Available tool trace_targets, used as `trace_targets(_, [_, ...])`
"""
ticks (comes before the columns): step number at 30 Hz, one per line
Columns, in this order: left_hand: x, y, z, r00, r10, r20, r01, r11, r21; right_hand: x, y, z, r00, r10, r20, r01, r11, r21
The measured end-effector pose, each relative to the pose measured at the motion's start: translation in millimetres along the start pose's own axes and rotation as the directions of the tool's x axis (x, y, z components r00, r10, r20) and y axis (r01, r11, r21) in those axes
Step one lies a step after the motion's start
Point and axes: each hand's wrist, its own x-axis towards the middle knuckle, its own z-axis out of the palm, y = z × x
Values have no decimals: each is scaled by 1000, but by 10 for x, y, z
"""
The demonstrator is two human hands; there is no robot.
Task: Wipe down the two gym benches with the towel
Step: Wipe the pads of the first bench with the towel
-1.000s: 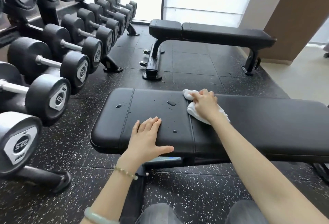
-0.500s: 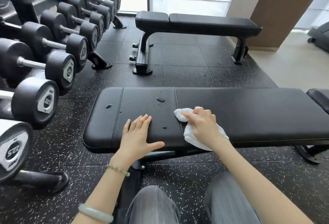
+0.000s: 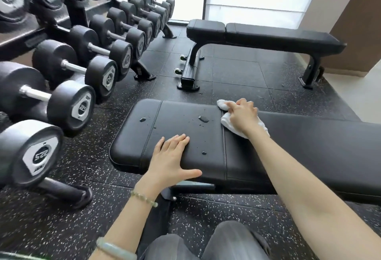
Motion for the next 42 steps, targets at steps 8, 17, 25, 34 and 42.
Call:
trace_targets(8, [-170, -272, -27, 994, -18, -103, 14, 999, -42, -782, -239, 29, 978, -194, -77, 199, 978, 63])
trace_targets(17, [-153, -236, -39, 987, -99, -127, 96, 995, -28, -1133, -309, 1, 915, -386, -120, 396, 915, 77])
trace_targets(25, [-124, -228, -55, 978, -139, -158, 125, 988, -91, 221, -533, 79, 981, -196, -7, 196, 981, -6])
trace_targets(34, [-134, -238, -54, 976, -146, -163, 131, 986, -101, -683, -571, -14, 921, -390, 7, 390, 920, 42])
trace_targets(42, [-132, -244, -26, 980, -132, -152, 119, 988, -94, -1267, -391, 95, 741, -633, -223, 662, 744, 86])
